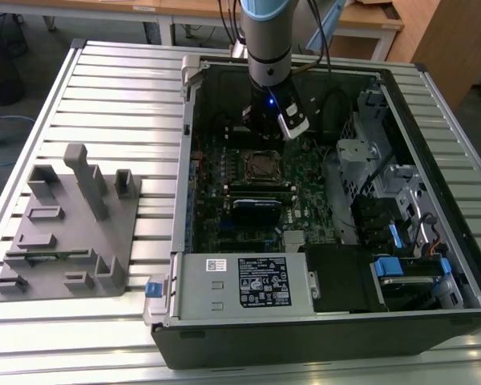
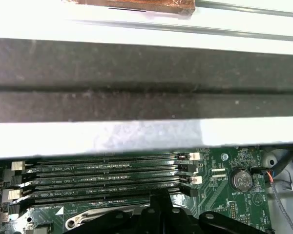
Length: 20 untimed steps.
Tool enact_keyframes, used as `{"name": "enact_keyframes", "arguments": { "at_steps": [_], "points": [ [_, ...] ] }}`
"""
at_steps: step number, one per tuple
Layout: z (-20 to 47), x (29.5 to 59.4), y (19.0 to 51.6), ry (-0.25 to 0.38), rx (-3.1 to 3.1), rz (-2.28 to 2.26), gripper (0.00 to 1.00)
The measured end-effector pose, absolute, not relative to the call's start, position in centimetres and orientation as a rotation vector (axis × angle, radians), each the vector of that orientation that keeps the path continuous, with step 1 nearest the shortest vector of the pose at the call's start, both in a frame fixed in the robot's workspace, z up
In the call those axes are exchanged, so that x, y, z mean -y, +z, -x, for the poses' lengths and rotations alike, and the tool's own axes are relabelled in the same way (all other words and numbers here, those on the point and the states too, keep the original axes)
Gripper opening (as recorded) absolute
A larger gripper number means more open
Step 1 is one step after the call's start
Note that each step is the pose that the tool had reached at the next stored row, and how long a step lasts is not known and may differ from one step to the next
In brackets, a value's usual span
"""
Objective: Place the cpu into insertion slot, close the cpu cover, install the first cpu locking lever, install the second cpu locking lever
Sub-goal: 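Install the first cpu locking lever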
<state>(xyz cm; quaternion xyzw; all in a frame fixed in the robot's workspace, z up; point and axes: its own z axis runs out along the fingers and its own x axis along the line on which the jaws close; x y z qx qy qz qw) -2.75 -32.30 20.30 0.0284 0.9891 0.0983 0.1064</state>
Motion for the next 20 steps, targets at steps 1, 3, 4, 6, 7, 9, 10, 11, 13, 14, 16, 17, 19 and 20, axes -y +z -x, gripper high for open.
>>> {"name": "enact_keyframes", "arguments": {
  "at_steps": [1, 3, 4, 6, 7, 9, 10, 11, 13, 14, 16, 17, 19, 20],
  "points": [
    [2.75, 32.30, 20.30, 0.290, -2.913, -0.084, 0.11],
    [2.76, 32.31, 20.31, 0.289, -2.913, -0.084, 0.11],
    [2.76, 32.31, 20.32, 0.289, -2.913, -0.083, 0.11],
    [2.76, 32.31, 20.32, 0.289, -2.913, -0.084, 0.11],
    [2.75, 32.31, 20.32, 0.289, -2.914, -0.084, 0.11],
    [2.72, 32.31, 20.33, 0.287, -2.925, -0.085, 0.11],
    [2.70, 32.31, 20.32, 0.286, -2.933, -0.086, 0.11],
    [2.68, 32.31, 20.32, 0.285, -2.944, -0.088, 0.11],
    [2.60, 32.32, 20.32, 0.283, -2.968, -0.092, 0.11],
    [2.55, 32.34, 20.32, 0.282, -2.982, -0.094, 0.11],
    [2.42, 32.36, 20.33, 0.281, -3.013, -0.099, 0.11],
    [2.35, 32.37, 20.32, 0.280, -3.028, -0.102, 0.11],
    [2.20, 32.38, 20.32, 0.278, -3.061, -0.107, 0.11],
    [2.13, 32.39, 20.32, 0.278, -3.076, -0.110, 0.11]
  ]
}}
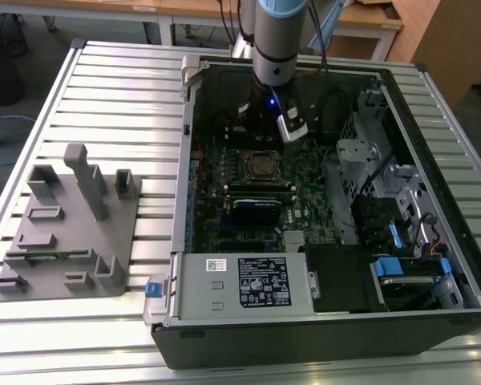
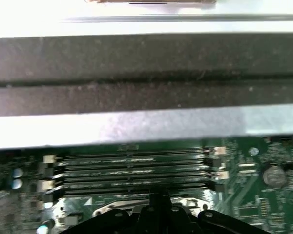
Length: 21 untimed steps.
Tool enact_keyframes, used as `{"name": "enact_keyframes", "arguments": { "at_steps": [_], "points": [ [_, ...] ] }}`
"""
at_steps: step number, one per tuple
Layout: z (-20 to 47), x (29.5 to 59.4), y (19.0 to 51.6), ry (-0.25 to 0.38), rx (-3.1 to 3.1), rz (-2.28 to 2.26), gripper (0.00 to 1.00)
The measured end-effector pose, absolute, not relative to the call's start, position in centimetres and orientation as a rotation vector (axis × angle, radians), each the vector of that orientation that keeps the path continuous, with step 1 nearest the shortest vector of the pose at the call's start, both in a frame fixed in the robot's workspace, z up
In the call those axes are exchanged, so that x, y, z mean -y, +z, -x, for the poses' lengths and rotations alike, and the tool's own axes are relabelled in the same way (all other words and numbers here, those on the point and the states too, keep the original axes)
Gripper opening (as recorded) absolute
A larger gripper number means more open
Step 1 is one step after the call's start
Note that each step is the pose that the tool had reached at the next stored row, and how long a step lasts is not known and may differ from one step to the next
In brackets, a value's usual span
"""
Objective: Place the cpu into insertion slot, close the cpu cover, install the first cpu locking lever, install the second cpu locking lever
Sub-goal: 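Install the first cpu locking lever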
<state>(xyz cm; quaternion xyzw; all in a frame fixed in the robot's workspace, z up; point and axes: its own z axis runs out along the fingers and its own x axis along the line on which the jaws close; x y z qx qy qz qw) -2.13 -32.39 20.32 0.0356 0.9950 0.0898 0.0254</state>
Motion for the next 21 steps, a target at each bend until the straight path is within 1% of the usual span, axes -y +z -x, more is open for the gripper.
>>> {"name": "enact_keyframes", "arguments": {
  "at_steps": [13, 15, 18, 21],
  "points": [
    [1.91, 32.39, 20.31, 0.271, -3.126, -0.118, 0.11],
    [1.91, 32.40, 20.32, 0.241, -3.156, -0.124, 0.11],
    [1.91, 32.40, 20.32, 0.174, -3.191, -0.133, 0.11],
    [1.91, 32.40, 20.32, 0.166, -3.193, -0.133, 0.11]
  ]
}}
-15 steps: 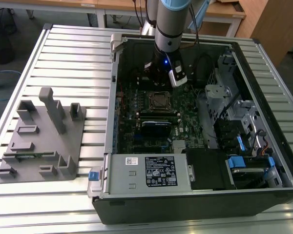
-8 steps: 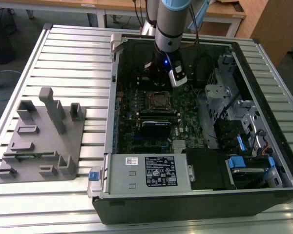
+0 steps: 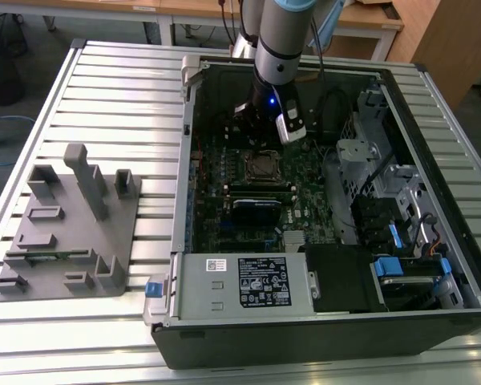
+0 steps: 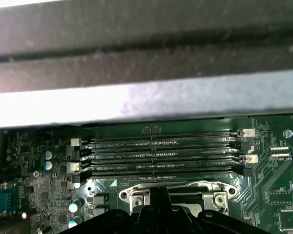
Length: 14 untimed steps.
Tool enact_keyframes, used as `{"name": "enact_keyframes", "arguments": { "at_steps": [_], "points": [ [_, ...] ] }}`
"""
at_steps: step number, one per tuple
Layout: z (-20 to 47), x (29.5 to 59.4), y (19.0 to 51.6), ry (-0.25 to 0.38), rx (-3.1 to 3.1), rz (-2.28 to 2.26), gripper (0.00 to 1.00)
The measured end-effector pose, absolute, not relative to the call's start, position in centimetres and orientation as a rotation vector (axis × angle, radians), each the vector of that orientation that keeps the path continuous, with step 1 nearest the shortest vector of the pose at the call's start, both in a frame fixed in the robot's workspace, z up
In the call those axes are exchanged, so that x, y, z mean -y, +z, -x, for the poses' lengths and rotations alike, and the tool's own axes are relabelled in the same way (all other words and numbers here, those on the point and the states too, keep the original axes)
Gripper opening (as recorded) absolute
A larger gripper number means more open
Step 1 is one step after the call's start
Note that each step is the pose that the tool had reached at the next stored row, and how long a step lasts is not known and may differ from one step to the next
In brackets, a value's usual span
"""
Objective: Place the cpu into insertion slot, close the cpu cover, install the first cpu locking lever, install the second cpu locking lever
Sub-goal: 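Install the first cpu locking lever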
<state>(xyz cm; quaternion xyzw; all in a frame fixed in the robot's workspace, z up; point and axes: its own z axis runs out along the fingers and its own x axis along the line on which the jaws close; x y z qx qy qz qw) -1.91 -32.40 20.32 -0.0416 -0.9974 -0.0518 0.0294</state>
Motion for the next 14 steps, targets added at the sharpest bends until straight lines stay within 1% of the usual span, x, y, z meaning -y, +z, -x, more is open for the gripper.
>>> {"name": "enact_keyframes", "arguments": {
  "at_steps": [14],
  "points": [
    [1.90, 32.39, 20.80, -0.158, 3.076, 0.128, 0.11]
  ]
}}
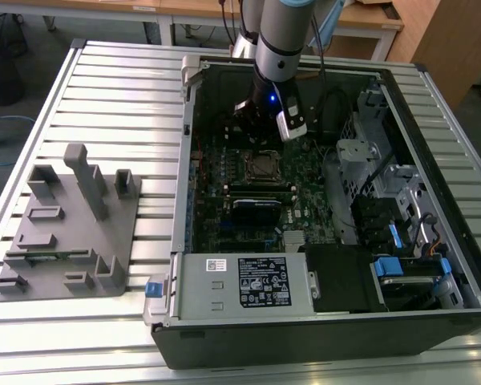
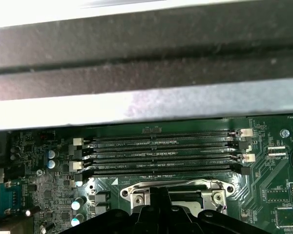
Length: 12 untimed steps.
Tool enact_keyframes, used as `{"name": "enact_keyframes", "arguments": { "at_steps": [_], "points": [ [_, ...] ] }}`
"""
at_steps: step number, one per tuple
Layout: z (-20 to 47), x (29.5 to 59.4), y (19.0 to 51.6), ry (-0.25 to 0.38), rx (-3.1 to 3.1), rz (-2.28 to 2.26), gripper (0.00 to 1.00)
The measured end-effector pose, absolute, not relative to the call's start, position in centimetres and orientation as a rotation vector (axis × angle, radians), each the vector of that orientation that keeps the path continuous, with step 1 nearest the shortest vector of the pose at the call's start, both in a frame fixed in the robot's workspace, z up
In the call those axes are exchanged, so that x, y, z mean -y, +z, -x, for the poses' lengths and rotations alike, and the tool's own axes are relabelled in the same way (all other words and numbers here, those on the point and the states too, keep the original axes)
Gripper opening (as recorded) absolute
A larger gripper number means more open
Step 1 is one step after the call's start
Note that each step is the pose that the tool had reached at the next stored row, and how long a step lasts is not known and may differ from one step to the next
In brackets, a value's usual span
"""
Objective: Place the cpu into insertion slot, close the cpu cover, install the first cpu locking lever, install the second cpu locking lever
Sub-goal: 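Install the first cpu locking lever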
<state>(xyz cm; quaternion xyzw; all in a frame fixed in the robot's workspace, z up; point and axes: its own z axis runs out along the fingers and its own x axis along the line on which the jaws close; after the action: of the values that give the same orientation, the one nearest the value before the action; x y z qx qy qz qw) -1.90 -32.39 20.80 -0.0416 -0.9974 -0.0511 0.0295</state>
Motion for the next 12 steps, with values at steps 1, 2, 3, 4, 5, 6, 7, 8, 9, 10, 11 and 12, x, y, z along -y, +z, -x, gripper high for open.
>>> {"name": "enact_keyframes", "arguments": {
  "at_steps": [1, 2, 3, 4, 5, 6, 7, 8, 9, 10, 11, 12],
  "points": [
    [1.90, 32.39, 20.80, -0.158, 3.076, 0.128, 0.11],
    [1.91, 32.40, 20.82, -0.158, 3.076, 0.128, 0.11],
    [1.91, 32.40, 20.83, -0.158, 3.076, 0.128, 0.11],
    [1.91, 32.40, 20.83, -0.157, 3.076, 0.128, 0.11],
    [1.91, 32.40, 20.83, -0.158, 3.076, 0.128, 0.11],
    [1.91, 32.40, 20.83, -0.158, 3.076, 0.128, 0.11],
    [1.91, 32.40, 20.83, -0.157, 3.076, 0.128, 0.11],
    [1.91, 32.40, 20.83, -0.157, 3.076, 0.128, 0.11],
    [1.91, 32.40, 20.83, -0.158, 3.076, 0.128, 0.11],
    [1.91, 32.40, 20.84, -0.158, 3.076, 0.128, 0.11],
    [1.91, 32.40, 20.84, -0.157, 3.076, 0.128, 0.11],
    [1.91, 32.40, 20.84, -0.157, 3.076, 0.128, 0.11]
  ]
}}
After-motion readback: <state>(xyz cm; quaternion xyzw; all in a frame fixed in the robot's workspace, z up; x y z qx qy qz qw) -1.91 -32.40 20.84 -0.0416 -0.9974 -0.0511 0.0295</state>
